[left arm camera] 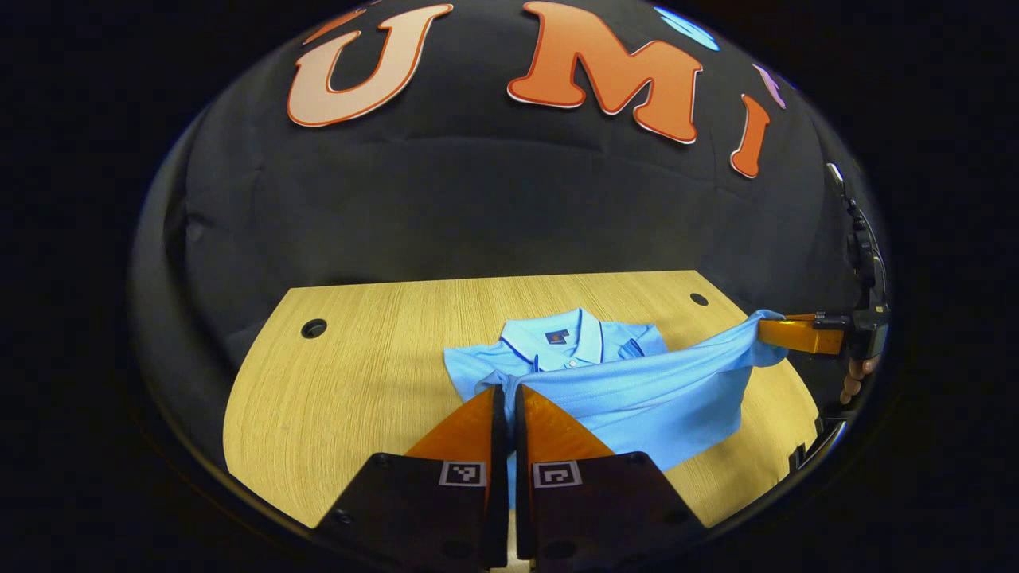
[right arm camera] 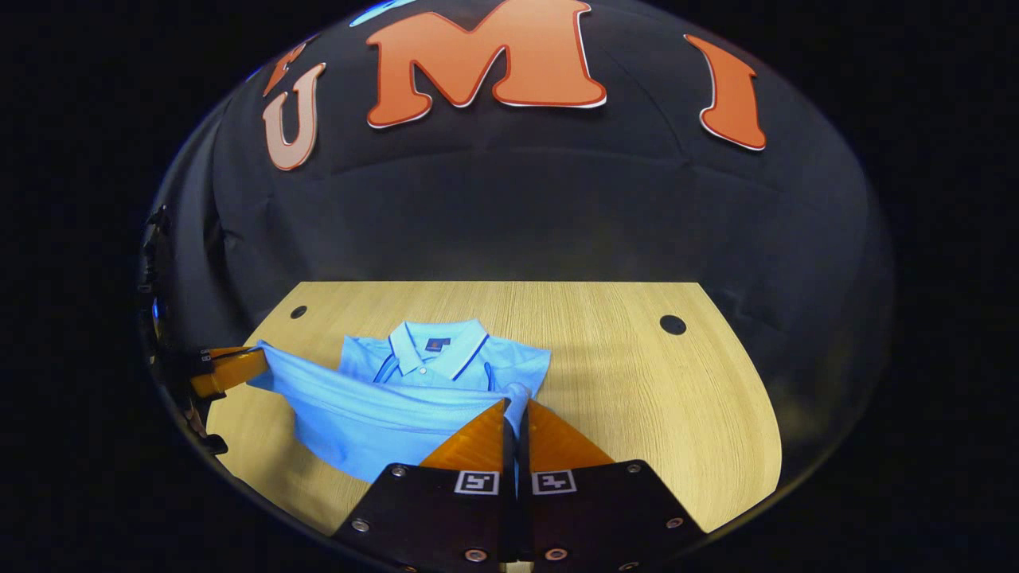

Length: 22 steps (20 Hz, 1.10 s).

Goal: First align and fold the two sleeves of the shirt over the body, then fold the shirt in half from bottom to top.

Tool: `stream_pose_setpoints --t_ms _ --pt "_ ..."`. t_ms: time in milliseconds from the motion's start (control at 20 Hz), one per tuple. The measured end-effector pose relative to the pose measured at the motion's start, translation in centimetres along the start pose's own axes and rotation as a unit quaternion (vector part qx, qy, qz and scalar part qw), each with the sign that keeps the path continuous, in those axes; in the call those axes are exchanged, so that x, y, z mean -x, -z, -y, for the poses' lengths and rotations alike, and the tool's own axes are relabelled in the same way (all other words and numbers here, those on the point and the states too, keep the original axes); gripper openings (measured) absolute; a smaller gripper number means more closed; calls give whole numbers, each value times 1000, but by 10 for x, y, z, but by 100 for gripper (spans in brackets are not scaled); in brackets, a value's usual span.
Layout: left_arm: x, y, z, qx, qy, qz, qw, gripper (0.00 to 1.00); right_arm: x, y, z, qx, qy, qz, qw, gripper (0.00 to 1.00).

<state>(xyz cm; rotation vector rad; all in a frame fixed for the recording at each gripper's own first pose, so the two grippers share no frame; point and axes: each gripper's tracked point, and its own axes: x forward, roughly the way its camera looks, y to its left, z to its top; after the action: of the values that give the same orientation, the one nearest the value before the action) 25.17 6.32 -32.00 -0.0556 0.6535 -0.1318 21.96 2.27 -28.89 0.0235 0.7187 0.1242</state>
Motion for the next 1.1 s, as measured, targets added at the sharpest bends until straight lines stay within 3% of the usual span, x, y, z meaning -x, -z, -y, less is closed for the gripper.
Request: stream_pose_setpoints --t_ms 300,800,900,1000,1050,1100 --pt "-66 -16 -19 19 2 -11 1000 8 -64 -14 3 -21 10 -12 1000 1" --pt "-158 -21 -41 3 -10 -30 999 8 -164 -38 13 -45 24 -15 999 2" --pt "-169 -25 -54 -6 -26 -32 999 14 -167 -43 22 -67 33 -6 997 7" --pt "-166 -27 -59 0 -34 -31 999 22 -165 -49 34 -84 42 0 996 19" --pt "-162 -28 -60 1 -36 -29 999 32 -161 -51 41 -84 46 2 995 35" --pt "-160 -28 -62 2 -39 -27 999 48 -159 -56 45 -79 49 6 996 40"
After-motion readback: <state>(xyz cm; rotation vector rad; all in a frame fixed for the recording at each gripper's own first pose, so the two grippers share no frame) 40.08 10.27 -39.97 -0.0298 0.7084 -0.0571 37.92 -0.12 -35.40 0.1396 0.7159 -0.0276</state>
